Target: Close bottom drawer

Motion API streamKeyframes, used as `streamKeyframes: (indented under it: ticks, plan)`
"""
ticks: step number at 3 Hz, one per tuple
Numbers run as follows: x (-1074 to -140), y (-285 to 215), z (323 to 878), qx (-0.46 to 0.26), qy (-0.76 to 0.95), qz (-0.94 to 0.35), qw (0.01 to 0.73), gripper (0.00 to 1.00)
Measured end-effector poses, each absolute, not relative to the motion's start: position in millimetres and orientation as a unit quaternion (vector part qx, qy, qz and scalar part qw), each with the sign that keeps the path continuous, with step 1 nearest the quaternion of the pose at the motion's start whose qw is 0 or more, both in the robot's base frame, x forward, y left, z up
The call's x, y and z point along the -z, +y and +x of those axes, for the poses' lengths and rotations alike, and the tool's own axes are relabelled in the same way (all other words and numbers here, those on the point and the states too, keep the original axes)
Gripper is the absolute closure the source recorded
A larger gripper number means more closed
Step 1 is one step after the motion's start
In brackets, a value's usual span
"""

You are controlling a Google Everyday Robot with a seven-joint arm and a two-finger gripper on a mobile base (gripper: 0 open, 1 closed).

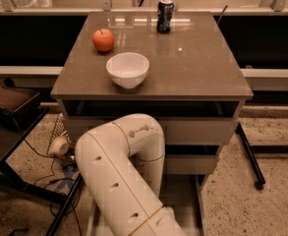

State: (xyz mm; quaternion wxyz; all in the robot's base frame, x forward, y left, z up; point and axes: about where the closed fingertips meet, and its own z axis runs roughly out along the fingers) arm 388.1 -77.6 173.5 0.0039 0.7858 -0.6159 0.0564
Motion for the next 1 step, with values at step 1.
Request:
streamKeyframes:
  ticks: [1]
  plan:
    - [-173.4,-77.6,388.1,-0.056,-0.616,0.786,0.004,0.00]
